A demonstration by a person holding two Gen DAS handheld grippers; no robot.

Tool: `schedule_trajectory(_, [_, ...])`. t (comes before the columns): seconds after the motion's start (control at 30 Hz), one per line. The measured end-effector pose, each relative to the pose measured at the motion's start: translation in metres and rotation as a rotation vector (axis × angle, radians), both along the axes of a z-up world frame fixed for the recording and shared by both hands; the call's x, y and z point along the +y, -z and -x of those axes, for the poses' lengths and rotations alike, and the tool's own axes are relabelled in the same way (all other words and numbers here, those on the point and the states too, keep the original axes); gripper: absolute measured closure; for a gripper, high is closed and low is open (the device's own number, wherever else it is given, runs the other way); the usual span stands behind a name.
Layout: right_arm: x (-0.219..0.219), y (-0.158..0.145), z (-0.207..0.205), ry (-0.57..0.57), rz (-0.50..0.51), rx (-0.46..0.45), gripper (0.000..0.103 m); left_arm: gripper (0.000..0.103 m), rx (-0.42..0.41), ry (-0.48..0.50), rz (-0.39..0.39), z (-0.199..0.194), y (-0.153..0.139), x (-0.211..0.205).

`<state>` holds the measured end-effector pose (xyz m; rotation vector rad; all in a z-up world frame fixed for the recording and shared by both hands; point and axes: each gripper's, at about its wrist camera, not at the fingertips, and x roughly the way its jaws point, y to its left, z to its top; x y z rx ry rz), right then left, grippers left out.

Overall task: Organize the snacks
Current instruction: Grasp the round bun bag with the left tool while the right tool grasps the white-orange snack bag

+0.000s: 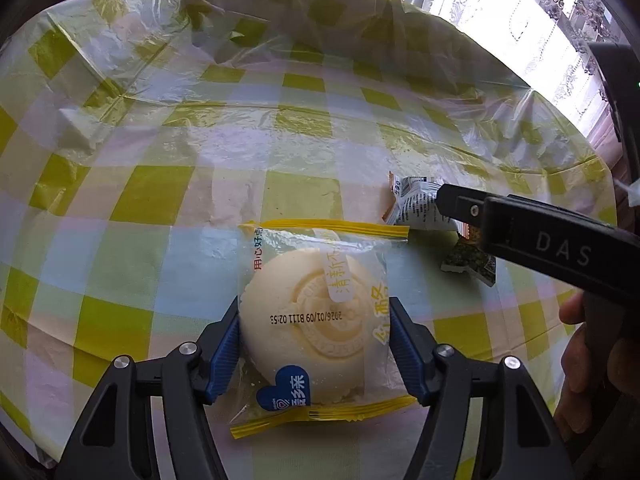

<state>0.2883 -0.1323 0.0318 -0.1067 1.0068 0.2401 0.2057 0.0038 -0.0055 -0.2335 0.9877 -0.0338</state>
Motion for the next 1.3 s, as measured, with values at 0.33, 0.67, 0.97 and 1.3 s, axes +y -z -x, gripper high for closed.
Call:
schedule_trajectory(0.33, [0.032,0.020,-0.018,-0.063,0.001,0.042,0.022,0.036,-0.019,-0.056,0.059,0.004,0.002,0.020])
schedule_trajectory(0.67, [0.068,0.033,-0.017,-0.137,0.045,0.036,0.044,0.036,-0.028,-0.128,0.065,0.011,0.001,0.047])
schedule_trajectory(0.97, [0.057,0.025,-0.002,-0.144,0.053,0.014,0.037,0.036,-0.035,-0.127,0.082,0.013,0.001,0.049])
schedule_trajectory(1.3, [0.060,0.029,0.002,-0.163,0.031,0.023,0.060,0.037,-0.039,-0.126,0.070,0.012,0.000,0.049])
